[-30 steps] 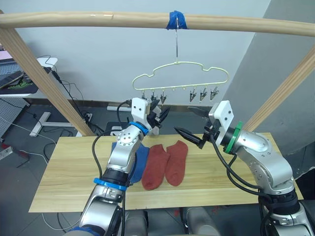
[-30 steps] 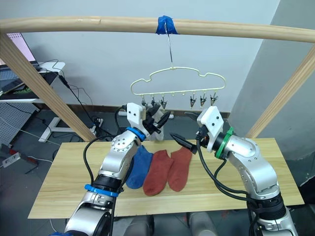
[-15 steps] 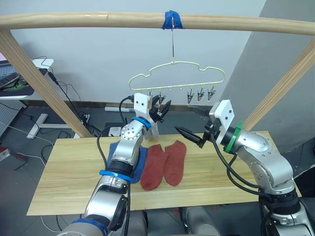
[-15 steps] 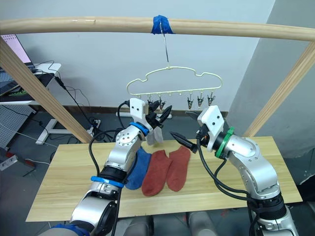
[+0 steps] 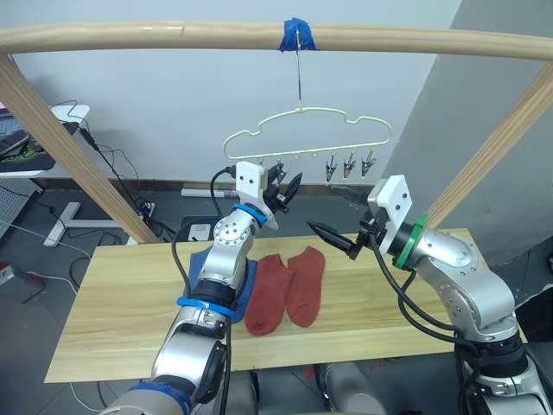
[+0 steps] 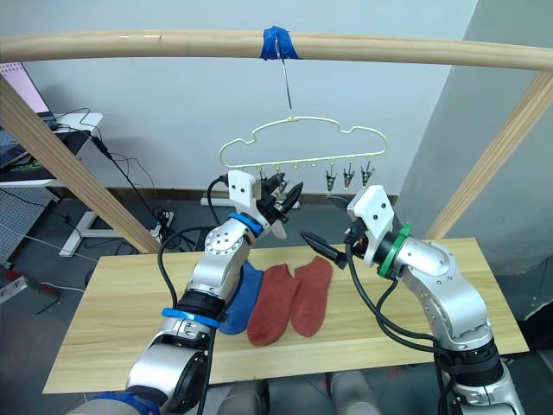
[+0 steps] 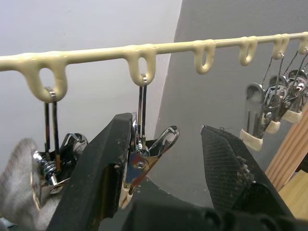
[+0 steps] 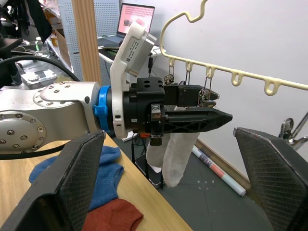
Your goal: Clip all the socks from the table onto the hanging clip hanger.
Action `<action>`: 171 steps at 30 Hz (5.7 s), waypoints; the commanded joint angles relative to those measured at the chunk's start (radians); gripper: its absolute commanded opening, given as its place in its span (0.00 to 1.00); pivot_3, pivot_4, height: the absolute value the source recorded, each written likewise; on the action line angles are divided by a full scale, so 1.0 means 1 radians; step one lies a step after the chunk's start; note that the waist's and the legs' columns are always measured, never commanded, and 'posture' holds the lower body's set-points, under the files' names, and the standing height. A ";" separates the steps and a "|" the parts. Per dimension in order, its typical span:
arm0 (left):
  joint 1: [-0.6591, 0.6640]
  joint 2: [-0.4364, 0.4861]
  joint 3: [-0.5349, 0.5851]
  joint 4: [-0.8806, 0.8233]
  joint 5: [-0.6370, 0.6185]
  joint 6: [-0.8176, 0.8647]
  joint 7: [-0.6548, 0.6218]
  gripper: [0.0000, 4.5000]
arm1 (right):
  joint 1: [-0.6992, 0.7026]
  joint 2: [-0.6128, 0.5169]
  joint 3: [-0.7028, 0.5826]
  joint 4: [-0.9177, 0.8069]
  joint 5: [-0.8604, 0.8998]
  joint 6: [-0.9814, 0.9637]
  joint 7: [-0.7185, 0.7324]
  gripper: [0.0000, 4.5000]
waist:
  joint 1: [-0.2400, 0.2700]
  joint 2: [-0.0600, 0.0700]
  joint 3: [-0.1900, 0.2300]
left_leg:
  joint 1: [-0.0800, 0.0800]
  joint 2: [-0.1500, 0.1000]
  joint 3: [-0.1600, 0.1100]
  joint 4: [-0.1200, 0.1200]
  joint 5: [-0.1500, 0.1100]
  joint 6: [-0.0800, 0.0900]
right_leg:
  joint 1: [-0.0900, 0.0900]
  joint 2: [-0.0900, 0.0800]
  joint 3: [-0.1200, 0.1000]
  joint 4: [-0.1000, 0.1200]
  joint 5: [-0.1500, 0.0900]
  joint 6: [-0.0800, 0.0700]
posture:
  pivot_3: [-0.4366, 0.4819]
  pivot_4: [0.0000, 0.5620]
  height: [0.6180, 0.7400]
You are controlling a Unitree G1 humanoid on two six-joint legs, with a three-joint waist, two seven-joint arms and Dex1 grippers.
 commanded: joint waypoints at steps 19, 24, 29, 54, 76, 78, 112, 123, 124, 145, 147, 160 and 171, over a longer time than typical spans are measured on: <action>-0.037 -0.003 0.029 0.002 0.028 -0.017 0.033 0.06 | 0.001 -0.008 -0.008 -0.049 0.011 -0.009 -0.008 1.00 | -0.002 0.000 0.000 | 0.000 0.000 0.000 0.000 0.000 0.000 | 0.000 0.000 0.000 0.000 0.000 0.000 | 0.30 0.30 1.00; -0.036 -0.003 0.036 -0.042 0.008 0.029 0.022 0.06 | 0.032 -0.033 0.055 0.006 -0.049 -0.002 -0.003 1.00 | -0.002 0.000 0.000 | 0.000 0.000 0.000 0.000 0.000 0.000 | 0.000 0.000 0.000 0.000 0.000 0.000 | 0.30 0.31 1.00; 0.014 0.019 0.063 -0.237 -0.143 0.331 -0.046 0.06 | 0.034 -0.036 0.224 0.258 -0.206 -0.055 -0.006 1.00 | -0.003 0.000 0.000 | 0.000 0.000 0.000 0.000 0.000 0.000 | 0.000 0.000 0.000 0.000 0.000 0.000 | 0.31 0.33 1.00; 0.082 0.206 0.295 -0.635 -0.626 1.182 -0.024 0.06 | -0.291 0.281 0.311 1.331 -0.491 -0.417 -0.005 1.00 | 0.002 0.006 0.009 | 0.002 0.000 -0.001 0.001 0.000 0.000 | 0.001 0.001 0.000 0.005 0.000 0.000 | 0.43 0.32 1.00; 0.021 0.117 0.498 -0.546 -0.906 1.392 0.194 0.06 | -0.019 0.072 0.200 0.498 -0.422 -0.346 0.111 0.01 | 0.011 0.006 0.009 | 0.006 0.000 -0.003 0.002 0.000 0.000 | 0.006 0.000 -0.001 0.003 0.000 0.000 | 0.40 0.30 1.00; 0.021 0.119 0.498 -0.544 -0.918 1.394 0.201 0.06 | -0.010 0.076 0.193 0.426 -0.411 -0.297 0.107 0.01 | 0.012 0.006 0.009 | 0.006 0.000 -0.003 0.002 0.000 0.000 | 0.006 0.001 -0.002 0.003 0.000 0.000 | 0.40 0.30 1.00; 0.028 0.152 0.444 -0.545 -0.988 1.361 0.138 0.06 | -0.154 0.216 0.155 0.213 -0.135 0.138 0.077 0.01 | 0.022 0.006 0.009 | 0.000 0.000 -0.003 0.001 0.000 0.000 | 0.000 0.000 -0.002 0.003 0.000 0.000 | 0.37 0.30 1.00; 0.009 0.161 0.458 -0.509 -0.985 1.340 0.147 0.06 | -0.133 0.195 0.160 0.160 -0.081 0.175 0.085 0.01 | 0.022 0.006 0.009 | 0.000 0.000 -0.003 0.001 0.000 0.000 | 0.000 0.000 -0.002 0.003 0.000 0.000 | 0.37 0.30 1.00; 0.005 0.157 0.468 -0.499 -0.993 1.339 0.155 0.06 | -0.134 0.197 0.159 0.157 -0.077 0.180 0.082 0.01 | 0.022 0.006 0.009 | 0.000 0.000 -0.003 0.001 0.000 0.000 | 0.000 0.000 -0.002 0.003 0.000 0.000 | 0.37 0.31 1.00; -0.009 0.149 0.495 -0.483 -1.072 1.342 0.201 0.06 | -0.131 0.213 0.169 0.207 -0.065 0.169 0.051 0.01 | 0.022 0.006 0.009 | 0.000 0.000 -0.003 0.001 0.000 0.000 | -0.001 0.000 -0.002 0.002 0.000 0.000 | 0.38 0.31 1.00; -0.006 0.151 0.494 -0.484 -1.077 1.341 0.207 0.06 | -0.132 0.211 0.169 0.208 -0.065 0.168 0.053 0.01 | 0.023 0.006 0.009 | 0.000 0.000 -0.003 0.001 0.000 0.000 | -0.001 0.000 -0.002 0.002 0.000 0.000 | 0.38 0.31 1.00; 0.016 0.155 0.481 -0.496 -1.099 1.343 0.217 0.06 | -0.149 0.213 0.159 0.212 -0.061 0.170 0.053 0.01 | 0.023 0.006 0.009 | 0.000 0.000 -0.003 0.001 0.000 0.000 | -0.001 0.000 -0.002 0.002 0.000 0.000 | 0.38 0.31 1.00; 0.026 0.156 0.467 -0.509 -1.103 1.350 0.215 0.06 | -0.164 0.222 0.158 0.214 -0.059 0.173 0.051 0.01 | 0.023 0.006 0.009 | 0.000 0.000 -0.003 0.001 0.000 0.000 | -0.001 0.000 -0.002 0.002 0.000 0.000 | 0.38 0.31 1.00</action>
